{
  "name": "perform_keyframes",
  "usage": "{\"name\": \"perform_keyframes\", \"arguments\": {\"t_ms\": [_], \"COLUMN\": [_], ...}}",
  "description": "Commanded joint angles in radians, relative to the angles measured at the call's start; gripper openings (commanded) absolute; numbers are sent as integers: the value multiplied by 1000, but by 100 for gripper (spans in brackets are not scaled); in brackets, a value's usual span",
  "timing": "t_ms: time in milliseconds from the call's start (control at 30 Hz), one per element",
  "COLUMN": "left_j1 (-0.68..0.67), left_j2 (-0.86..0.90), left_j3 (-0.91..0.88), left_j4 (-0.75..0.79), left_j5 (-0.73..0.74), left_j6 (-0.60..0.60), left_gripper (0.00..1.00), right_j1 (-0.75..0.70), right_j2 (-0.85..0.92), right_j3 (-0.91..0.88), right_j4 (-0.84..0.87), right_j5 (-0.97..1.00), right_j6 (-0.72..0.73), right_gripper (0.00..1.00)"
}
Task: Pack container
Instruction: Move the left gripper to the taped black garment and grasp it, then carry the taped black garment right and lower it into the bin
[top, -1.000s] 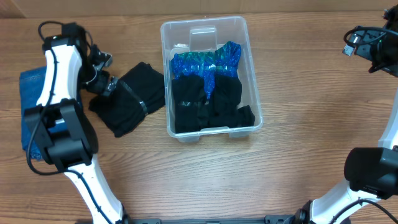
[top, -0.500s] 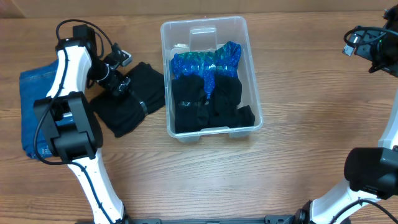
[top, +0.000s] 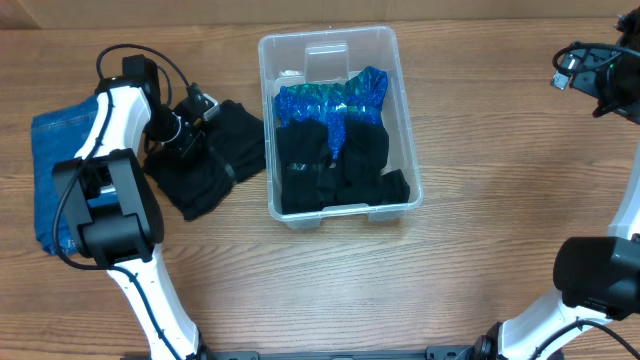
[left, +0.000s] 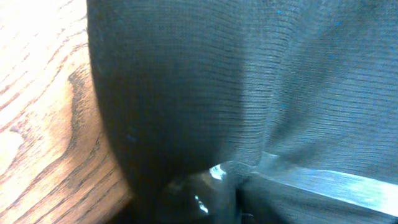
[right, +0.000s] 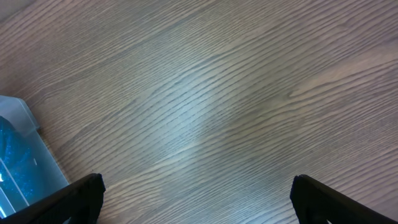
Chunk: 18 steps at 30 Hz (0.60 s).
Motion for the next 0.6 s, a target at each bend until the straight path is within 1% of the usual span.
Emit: {"name": "perform_keyframes", "arguments": {"t_ms": [0, 33, 100, 133, 200, 267, 433, 500, 567], "left_j1": [-3, -3, -4, -6, -7, -7, -21, -48, -77], "left_j2": [51, 51, 47, 36, 9, -22, -119, -161, -196], "left_j3": [-32, -28, -20, 0, 77, 177, 445, 528, 573], "left_j4": [10, 10, 8, 2, -45, -115, -281, -333, -360], "left_j5": [-127, -140, -145, -148, -148, -147, -128, -129, -129], "left_j6": [2, 2, 0, -37, -104, -138, -163, -163, -163], "left_gripper": [11, 4, 4, 4, 4, 4, 4, 4, 4], "right_j1": [-1, -2, -2, -1, -1, -2, -2, -1, -2], "right_j2": [-13, -13, -13, -13, -13, -13, -13, -13, -13], "right_j3": [17, 17, 17, 17, 17, 17, 17, 17, 17], "right_j4": [2, 2, 2, 2, 2, 2, 2, 2, 2], "right_j5": [3, 3, 3, 3, 3, 3, 3, 3, 3], "right_j6": [0, 0, 0, 0, 0, 0, 0, 0, 0], "right_gripper": [100, 100, 100, 100, 100, 100, 100, 100, 100]}}
